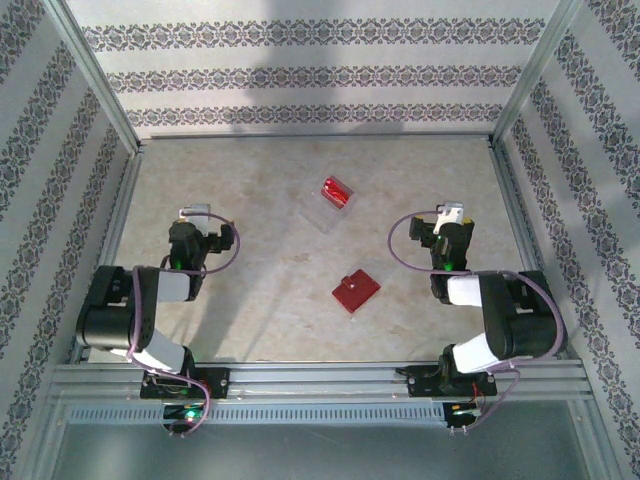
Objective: Put the credit cards into the card holder
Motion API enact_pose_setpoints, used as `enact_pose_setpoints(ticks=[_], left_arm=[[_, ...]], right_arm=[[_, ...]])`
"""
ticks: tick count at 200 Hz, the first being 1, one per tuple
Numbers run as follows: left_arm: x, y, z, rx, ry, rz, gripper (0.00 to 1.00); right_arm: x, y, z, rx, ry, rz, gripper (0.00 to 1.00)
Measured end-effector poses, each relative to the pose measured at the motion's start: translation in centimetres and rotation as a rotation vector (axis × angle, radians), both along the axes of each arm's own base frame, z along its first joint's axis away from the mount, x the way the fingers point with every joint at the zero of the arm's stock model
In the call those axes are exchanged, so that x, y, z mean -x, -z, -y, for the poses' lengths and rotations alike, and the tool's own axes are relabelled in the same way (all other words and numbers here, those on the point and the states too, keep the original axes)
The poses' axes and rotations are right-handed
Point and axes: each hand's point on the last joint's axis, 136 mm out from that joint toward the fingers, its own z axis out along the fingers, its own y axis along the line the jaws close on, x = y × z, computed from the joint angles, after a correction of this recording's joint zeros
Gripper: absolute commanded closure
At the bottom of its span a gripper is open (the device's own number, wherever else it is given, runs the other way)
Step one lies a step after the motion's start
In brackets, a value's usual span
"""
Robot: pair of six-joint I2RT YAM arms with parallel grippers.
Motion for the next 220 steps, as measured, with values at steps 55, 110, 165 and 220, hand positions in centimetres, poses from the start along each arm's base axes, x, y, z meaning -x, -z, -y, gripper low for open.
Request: enact_pose_setpoints(ticks=[55,110,165,220], left_arm=[[-3.5,-8.8,1.3,0.012,0.076,-0.068,0.0],[0.4,-11.5,2.9,0.057,0.159,-0.25,0.0],[5.0,-8.8,5.1,0.086,0.297,-0.356,0.0],[6.3,-7.6,7.3,0.16,0.416,-0.41,0.0]], right_arm=[[1.2,-5.9,-3.0,-0.018,-0.067,0.022,0.02],[2.7,-8.3,-4.5,-0.216,-0.04,-0.074,0.02],[4.9,-4.6,-10.5,-0.459,-0.095,-0.325,0.04],[8.7,1.1,-16.3,-0.572,-0.124,-0.623,0.12]])
